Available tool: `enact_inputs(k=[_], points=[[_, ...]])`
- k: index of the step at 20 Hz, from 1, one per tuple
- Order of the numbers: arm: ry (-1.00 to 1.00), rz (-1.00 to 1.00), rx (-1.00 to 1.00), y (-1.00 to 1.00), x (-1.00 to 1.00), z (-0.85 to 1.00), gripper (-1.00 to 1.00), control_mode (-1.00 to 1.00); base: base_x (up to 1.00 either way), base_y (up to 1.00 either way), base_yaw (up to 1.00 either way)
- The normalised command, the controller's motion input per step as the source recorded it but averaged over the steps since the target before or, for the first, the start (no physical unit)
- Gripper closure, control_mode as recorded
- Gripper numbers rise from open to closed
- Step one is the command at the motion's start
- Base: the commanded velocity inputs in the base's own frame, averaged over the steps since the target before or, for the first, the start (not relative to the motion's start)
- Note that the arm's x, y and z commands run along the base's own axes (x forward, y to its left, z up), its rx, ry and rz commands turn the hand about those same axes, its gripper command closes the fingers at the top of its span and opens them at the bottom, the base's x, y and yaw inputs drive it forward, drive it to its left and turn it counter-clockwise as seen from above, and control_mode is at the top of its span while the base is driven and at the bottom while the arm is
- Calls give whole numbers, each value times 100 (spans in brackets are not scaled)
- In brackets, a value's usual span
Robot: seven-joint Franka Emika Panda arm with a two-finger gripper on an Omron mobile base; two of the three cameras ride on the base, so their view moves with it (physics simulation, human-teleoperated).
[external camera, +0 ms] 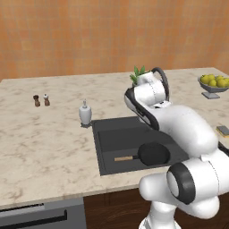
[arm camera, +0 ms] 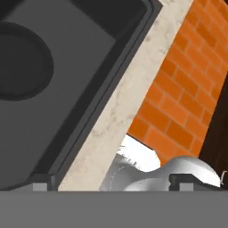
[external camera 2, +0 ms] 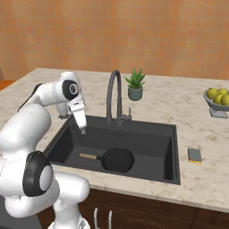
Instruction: Pick the pan and sponge and place them into the sink. Then turn on the water.
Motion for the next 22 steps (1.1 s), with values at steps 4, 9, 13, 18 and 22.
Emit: enact_inputs(k=[4,9,13,18,22], points=[[0,27,26,-11,-9,2,-100,-100,0,0,0],[-7,53,9,1,-2,8,-100,-100,0,0,0],[-24,54,3,2,0,8,-100,-100,0,0,0],[-25,28,8,0,-1,17,-100,-100,0,0,0],[-19,17,10,3,0,1,-100,-100,0,0,0]])
